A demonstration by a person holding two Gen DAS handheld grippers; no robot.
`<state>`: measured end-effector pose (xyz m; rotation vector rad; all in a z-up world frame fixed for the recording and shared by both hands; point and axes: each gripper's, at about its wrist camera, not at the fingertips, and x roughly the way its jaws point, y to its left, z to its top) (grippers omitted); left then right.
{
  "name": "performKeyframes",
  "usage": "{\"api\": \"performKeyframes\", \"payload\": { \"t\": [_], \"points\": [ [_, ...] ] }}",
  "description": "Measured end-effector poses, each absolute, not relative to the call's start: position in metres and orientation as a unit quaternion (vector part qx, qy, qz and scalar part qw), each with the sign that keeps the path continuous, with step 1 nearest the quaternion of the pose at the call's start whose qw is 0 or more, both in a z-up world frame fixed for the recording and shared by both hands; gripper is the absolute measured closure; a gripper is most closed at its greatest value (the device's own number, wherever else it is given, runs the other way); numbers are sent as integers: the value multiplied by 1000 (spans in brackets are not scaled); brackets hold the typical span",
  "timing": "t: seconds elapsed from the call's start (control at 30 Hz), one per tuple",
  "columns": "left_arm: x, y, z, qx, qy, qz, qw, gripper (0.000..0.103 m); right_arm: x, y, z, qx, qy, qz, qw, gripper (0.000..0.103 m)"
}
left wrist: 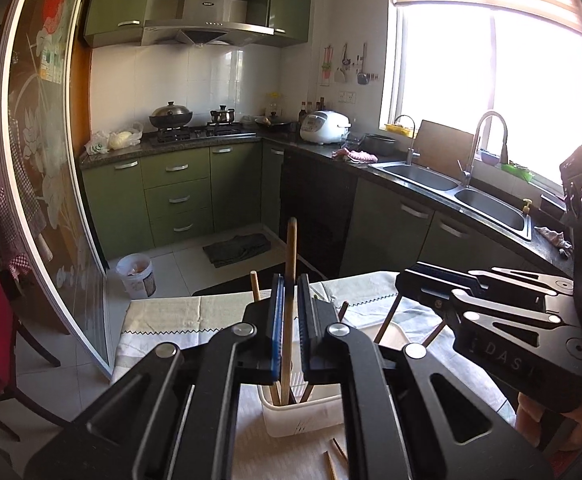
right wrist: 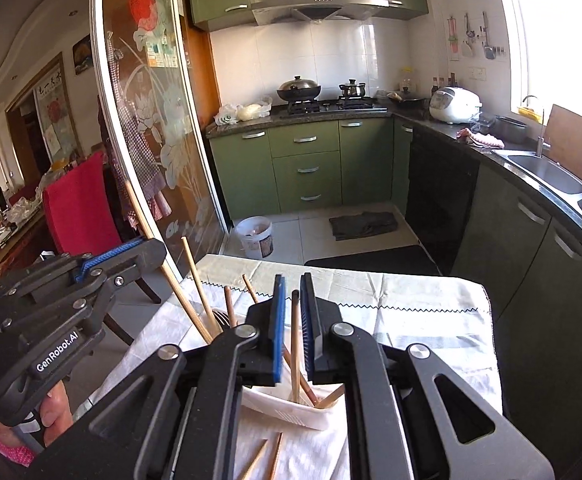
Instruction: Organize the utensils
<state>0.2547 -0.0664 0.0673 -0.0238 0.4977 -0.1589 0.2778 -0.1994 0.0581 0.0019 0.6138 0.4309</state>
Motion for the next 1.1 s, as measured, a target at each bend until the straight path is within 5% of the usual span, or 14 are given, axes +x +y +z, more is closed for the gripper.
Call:
{"api": "performKeyframes", "payload": {
  "t": [0.07, 0.17, 0.33, 0.57, 0.7, 1.1],
  "points": [
    [249, -65, 64, -14, 252, -82, 964, 78, 265, -201, 62, 5, 291, 215, 932, 85],
    [237, -62, 65, -19, 257, -85, 962, 76, 236, -211, 74, 17, 265, 226, 937, 84],
    [213, -67, 47, -10, 318, -95, 943, 57, 173, -241, 74, 27, 238, 228, 944, 74],
    [206, -98, -60, 14, 496, -111, 861, 57, 124, -302, 10, 87, 283, 193, 936, 68],
    [214, -111, -108, 13, 558, -102, 823, 80, 110, -335, -22, 121, 314, 177, 925, 68],
    [220, -113, -145, 8, 590, -61, 805, 84, 83, -413, -52, 181, 322, 139, 919, 65]
  ]
}}
